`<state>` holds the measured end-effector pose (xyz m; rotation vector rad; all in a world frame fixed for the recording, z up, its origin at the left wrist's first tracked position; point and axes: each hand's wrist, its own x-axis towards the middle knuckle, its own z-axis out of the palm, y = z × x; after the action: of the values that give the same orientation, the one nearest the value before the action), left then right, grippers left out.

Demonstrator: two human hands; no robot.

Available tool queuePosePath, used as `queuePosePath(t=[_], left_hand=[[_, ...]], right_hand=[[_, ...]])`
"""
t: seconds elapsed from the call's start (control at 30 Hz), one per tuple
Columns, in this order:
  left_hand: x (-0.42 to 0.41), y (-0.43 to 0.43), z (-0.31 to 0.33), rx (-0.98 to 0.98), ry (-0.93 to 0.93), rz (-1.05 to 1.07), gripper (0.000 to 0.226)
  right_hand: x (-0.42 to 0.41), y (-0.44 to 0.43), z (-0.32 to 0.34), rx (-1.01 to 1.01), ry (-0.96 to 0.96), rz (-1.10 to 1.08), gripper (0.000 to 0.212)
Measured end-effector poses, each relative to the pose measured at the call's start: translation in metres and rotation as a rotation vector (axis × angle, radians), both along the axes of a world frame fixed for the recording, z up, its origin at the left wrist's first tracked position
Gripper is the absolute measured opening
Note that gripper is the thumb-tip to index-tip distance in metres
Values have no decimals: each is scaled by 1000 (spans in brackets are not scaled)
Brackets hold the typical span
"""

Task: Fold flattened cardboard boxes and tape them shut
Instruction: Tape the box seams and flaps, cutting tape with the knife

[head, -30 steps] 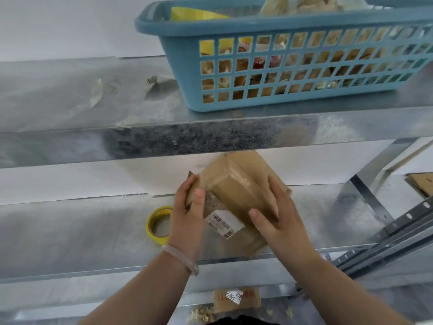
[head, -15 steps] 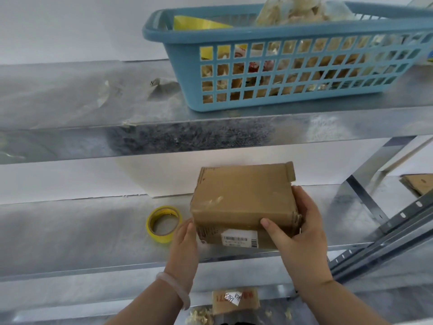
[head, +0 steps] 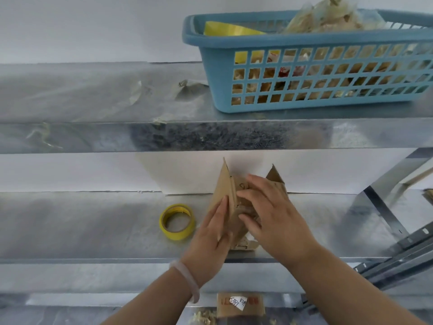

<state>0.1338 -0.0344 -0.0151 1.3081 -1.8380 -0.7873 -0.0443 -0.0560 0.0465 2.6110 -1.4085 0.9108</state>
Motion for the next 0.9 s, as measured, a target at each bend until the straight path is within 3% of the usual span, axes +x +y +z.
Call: queuePosePath(t=[0.07,0.23,0.33,0.43,0.53,0.7,0.8,0.9], left_hand=[[22,-2,-8,48,-72,44,61],[87,-13,-42,111,-688,356,66],[112,-18,-56,159,-857,242,56],[123,-15,-61,22,-971,193,41],[121,-7,-47,-90,-819,238,20],[118,17,6,-335,-415,300,24],[112,31,48,-474,-345,267,22],[102,38,74,-542,-344,245,22]], right_hand=[[0,-4,5,-36,109,14,35],[4,2,2,75,291,48,51],[4,9,0,97,288,49,55],[3,12,0,122,311,39,64],[3,13,5,151,318,12,63],[20,19,21,154,133,73,53],[42,22,43,188,-22,124,52],[56,18,59,325,-52,178,55]])
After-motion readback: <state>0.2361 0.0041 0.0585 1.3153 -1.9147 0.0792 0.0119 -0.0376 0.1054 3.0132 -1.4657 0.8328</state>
